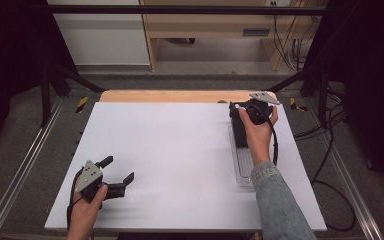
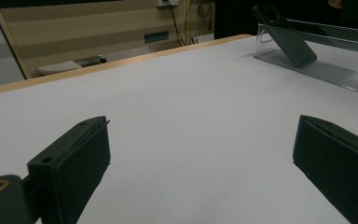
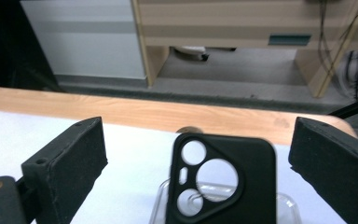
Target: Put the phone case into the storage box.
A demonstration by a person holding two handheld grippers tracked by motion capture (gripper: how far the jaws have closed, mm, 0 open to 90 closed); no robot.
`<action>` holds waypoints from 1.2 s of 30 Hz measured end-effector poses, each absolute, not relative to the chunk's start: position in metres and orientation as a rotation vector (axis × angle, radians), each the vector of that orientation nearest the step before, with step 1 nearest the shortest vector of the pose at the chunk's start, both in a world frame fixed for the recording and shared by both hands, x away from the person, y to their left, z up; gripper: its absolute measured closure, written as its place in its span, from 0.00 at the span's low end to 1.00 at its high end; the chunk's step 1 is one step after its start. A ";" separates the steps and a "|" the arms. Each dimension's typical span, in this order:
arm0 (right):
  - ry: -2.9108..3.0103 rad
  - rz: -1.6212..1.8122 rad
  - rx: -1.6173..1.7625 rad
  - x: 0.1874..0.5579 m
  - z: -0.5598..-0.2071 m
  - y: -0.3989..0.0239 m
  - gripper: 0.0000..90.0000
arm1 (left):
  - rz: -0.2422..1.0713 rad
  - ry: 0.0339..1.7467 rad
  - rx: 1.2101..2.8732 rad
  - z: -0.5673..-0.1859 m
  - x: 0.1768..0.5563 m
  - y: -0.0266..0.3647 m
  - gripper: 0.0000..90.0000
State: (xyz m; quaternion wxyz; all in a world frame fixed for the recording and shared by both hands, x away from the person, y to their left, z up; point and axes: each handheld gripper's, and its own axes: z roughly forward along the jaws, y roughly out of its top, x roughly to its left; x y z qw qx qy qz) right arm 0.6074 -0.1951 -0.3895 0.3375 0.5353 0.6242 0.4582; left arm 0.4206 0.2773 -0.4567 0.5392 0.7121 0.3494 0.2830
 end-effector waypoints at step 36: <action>1.784 1.296 1.276 0.560 -0.357 -0.185 0.06 | 0.675 0.834 1.679 -0.456 0.420 0.279 0.04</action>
